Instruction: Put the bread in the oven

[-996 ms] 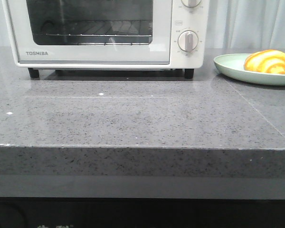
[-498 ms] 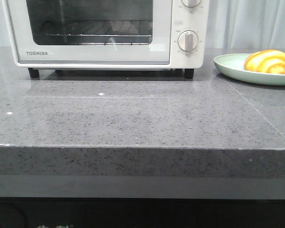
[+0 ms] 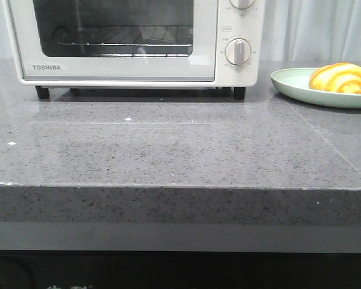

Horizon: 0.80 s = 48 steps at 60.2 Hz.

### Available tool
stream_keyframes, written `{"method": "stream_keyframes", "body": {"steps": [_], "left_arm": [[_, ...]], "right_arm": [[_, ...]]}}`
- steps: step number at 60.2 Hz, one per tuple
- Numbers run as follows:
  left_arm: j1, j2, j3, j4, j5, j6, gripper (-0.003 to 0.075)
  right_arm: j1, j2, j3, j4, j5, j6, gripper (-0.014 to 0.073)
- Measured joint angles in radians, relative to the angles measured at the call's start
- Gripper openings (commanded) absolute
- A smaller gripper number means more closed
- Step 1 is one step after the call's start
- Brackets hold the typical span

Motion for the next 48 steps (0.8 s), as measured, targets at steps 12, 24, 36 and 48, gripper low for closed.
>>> {"method": "stream_keyframes", "body": {"steps": [12,24,36,48], "left_arm": [[0.000,0.032,-0.157,0.021,0.140,0.000,-0.0020],[0.000,0.271,-0.365,0.027,0.269,0.000,-0.0020],[0.000,0.475,-0.443,0.029,0.291,0.000,-0.0020],[0.000,0.541,-0.495,0.029,0.247,0.000,-0.0020]], "right_arm": [[0.000,0.000,-0.132,0.009,0.002,0.000,-0.0067],[0.000,0.153,-0.377,0.009,0.100,0.000,-0.0067],[0.000,0.339,-0.505,0.011,0.177,0.000,-0.0067],[0.000,0.366,-0.512,0.041,0.200,0.000,-0.0067]]}}
